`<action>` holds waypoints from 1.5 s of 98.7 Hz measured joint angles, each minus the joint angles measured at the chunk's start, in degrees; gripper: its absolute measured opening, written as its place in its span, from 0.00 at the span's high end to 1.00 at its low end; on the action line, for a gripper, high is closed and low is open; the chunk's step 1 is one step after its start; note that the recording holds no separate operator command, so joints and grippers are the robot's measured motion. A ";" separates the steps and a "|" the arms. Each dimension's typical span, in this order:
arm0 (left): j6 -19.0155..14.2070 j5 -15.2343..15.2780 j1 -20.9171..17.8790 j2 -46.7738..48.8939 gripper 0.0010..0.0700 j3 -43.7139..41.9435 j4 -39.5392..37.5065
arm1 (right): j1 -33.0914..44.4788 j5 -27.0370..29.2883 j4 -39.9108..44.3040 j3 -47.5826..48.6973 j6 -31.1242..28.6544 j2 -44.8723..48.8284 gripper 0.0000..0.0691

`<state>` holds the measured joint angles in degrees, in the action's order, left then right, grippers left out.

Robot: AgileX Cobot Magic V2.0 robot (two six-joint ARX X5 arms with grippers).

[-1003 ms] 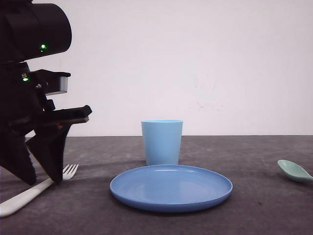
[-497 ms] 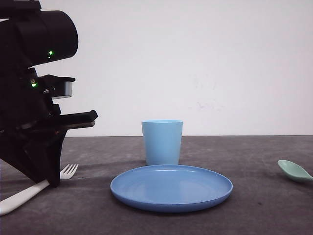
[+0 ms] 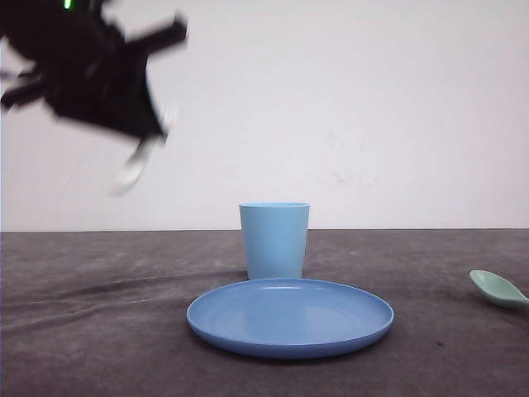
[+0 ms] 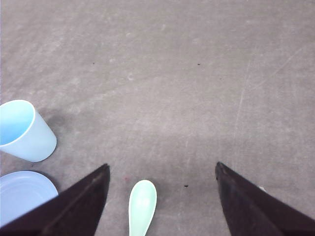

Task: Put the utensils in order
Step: 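Lift the fork with the left gripper and drop it into the blue cup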

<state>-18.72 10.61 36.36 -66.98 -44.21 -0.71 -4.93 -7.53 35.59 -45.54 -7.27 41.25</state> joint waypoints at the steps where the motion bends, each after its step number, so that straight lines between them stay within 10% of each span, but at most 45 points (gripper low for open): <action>1: 0.26 0.11 0.13 0.09 0.96 0.00 -1.05 | 0.00 0.00 0.00 0.00 0.00 0.00 0.39; 34: 11.78 1.57 4.90 -8.76 0.96 -0.04 -32.72 | 0.00 0.00 -3.63 0.00 0.00 0.00 0.39; 65: 14.64 1.49 5.62 -24.55 0.96 -0.13 -51.93 | 0.00 0.02 -5.05 0.00 0.00 0.02 0.39; 148: 13.33 0.00 5.51 -37.33 0.95 -3.15 -46.03 | 0.00 0.02 -3.41 0.00 1.53 0.02 0.39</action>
<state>-5.39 10.61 41.87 -104.31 -47.35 -46.74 -4.93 -7.51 32.18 -45.54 -5.74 41.28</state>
